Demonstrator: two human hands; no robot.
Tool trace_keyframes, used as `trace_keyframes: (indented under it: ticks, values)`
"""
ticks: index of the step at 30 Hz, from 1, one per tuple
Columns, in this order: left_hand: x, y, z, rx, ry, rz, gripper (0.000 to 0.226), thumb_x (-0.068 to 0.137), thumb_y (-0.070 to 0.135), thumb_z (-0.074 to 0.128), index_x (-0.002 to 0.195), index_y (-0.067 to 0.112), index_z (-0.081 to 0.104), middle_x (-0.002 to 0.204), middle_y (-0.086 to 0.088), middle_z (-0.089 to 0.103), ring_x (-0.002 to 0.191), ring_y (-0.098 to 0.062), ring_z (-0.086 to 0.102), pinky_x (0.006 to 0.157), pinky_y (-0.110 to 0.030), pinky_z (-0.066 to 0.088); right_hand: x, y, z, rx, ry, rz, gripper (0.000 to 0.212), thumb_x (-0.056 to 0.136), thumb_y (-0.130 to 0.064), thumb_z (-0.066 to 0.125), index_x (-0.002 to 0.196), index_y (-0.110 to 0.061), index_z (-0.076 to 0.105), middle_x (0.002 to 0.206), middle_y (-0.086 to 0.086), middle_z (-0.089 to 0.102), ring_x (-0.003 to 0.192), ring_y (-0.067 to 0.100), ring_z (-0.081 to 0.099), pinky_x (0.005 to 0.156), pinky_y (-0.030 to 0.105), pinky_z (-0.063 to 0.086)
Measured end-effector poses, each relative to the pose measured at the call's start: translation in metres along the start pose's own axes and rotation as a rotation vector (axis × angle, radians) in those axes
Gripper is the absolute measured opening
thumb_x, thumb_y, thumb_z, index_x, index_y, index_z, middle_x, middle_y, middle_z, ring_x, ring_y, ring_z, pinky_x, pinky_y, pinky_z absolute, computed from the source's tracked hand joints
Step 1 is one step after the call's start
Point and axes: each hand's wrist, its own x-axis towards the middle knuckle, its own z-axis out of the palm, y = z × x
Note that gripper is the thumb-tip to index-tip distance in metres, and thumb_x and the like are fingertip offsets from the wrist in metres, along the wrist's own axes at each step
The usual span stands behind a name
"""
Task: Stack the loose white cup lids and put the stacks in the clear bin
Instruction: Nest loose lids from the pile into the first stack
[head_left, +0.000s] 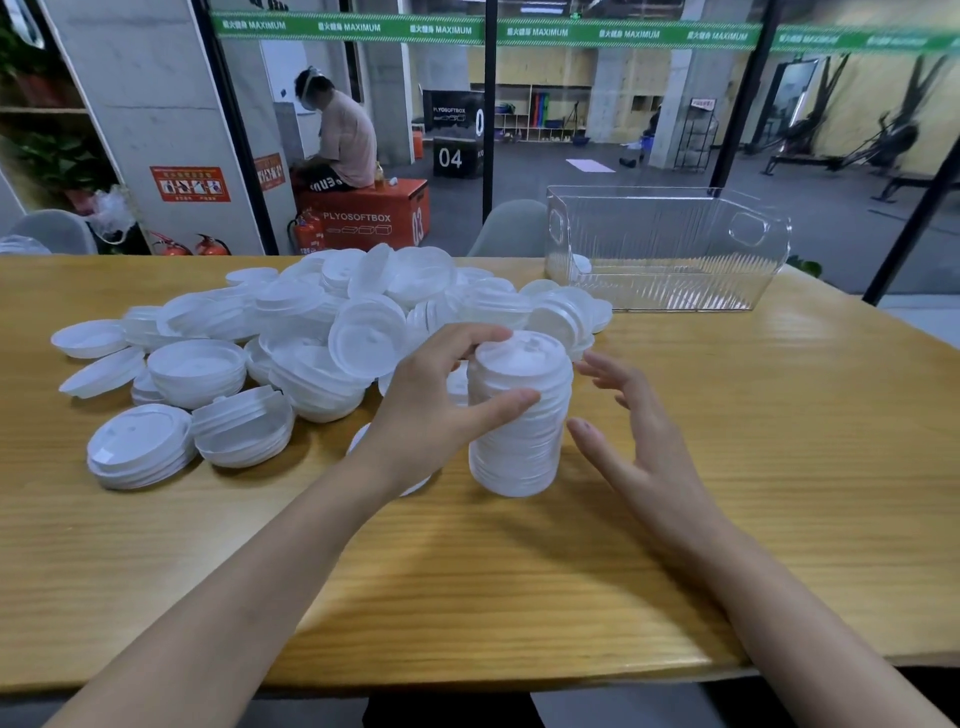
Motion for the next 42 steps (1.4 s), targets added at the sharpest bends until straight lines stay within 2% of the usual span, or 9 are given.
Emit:
trace_keyframes:
  ticks: [5,13,16,19,27,31,36,38,42]
  values:
    - [0.0,0.001,0.002,0.009,-0.021,0.01,0.06,0.07,0.048,0.074,0.124,0.024,0.062,0.121,0.019,0.06,0.114,0.011,0.05,0.093,-0.003,0.034,-0.001,-0.003,0.001,-0.023,-0.006,-0.033,0.057,0.09,-0.051,0.054,0.139,-0.024,0.044,0.137,-0.013,0.05,0.127,0.014,0.047,0.107,0.027,0.035]
    - [-0.003,-0.006,0.002,0.024,-0.02,0.041,0.058,0.074,0.043,0.079,0.125,0.024,0.06,0.124,0.019,0.058,0.119,0.008,0.049,0.096,-0.003,0.032,0.0,-0.006,0.002,-0.115,0.037,-0.177,0.053,0.093,-0.043,0.055,0.14,-0.023,0.045,0.142,-0.004,0.049,0.132,0.018,0.044,0.111,0.035,0.033]
    - [-0.006,-0.01,-0.006,0.048,0.005,0.047,0.064,0.074,0.049,0.077,0.131,0.028,0.055,0.127,0.02,0.056,0.121,0.01,0.047,0.095,-0.002,0.031,0.0,-0.005,0.002,-0.123,0.045,-0.189,0.053,0.093,-0.042,0.056,0.14,-0.021,0.046,0.142,-0.002,0.049,0.133,0.018,0.044,0.111,0.036,0.033]
    - [-0.019,-0.018,-0.023,0.123,0.036,0.06,0.06,0.076,0.049,0.078,0.128,0.03,0.055,0.124,0.024,0.054,0.118,0.015,0.045,0.094,0.001,0.029,0.0,-0.005,0.001,-0.106,0.047,-0.175,0.054,0.093,-0.041,0.056,0.14,-0.017,0.046,0.142,-0.002,0.049,0.134,0.017,0.043,0.112,0.035,0.033]
    - [-0.061,-0.068,-0.052,0.383,-0.085,0.014,0.058,0.074,0.061,0.065,0.126,0.037,0.055,0.133,0.023,0.05,0.129,0.005,0.042,0.102,-0.004,0.026,-0.001,-0.007,0.003,-0.093,0.034,-0.173,0.054,0.093,-0.042,0.055,0.141,-0.019,0.044,0.142,-0.003,0.049,0.134,0.018,0.043,0.112,0.041,0.035]
    - [-0.064,-0.079,-0.054,0.422,-0.131,-0.047,0.057,0.071,0.068,0.062,0.123,0.052,0.045,0.141,0.016,0.044,0.136,0.002,0.033,0.107,-0.009,0.023,-0.001,-0.007,0.003,-0.075,0.041,-0.172,0.053,0.093,-0.041,0.055,0.141,-0.022,0.043,0.141,-0.005,0.05,0.131,0.016,0.045,0.109,0.044,0.037]
    - [-0.065,-0.08,-0.053,0.431,-0.139,-0.106,0.057,0.074,0.061,0.071,0.123,0.049,0.046,0.135,0.017,0.045,0.126,0.003,0.036,0.097,0.002,0.022,-0.001,-0.005,0.003,-0.062,0.024,-0.159,0.053,0.093,-0.041,0.055,0.14,-0.019,0.045,0.14,-0.006,0.05,0.13,0.016,0.046,0.108,0.043,0.038]
    - [-0.065,-0.078,-0.054,0.427,-0.118,-0.081,0.056,0.073,0.064,0.071,0.121,0.047,0.048,0.131,0.017,0.05,0.121,0.005,0.038,0.096,0.002,0.023,-0.001,-0.005,0.003,-0.058,0.016,-0.155,0.053,0.093,-0.041,0.055,0.14,-0.02,0.044,0.139,-0.006,0.05,0.129,0.015,0.046,0.108,0.04,0.038]
    - [-0.064,-0.077,-0.054,0.404,-0.076,-0.062,0.052,0.074,0.059,0.074,0.12,0.047,0.053,0.133,0.019,0.047,0.126,0.002,0.042,0.097,-0.002,0.028,-0.002,-0.006,0.003,-0.059,0.015,-0.161,0.052,0.093,-0.042,0.055,0.14,-0.026,0.042,0.138,-0.01,0.05,0.128,0.013,0.046,0.108,0.034,0.037]
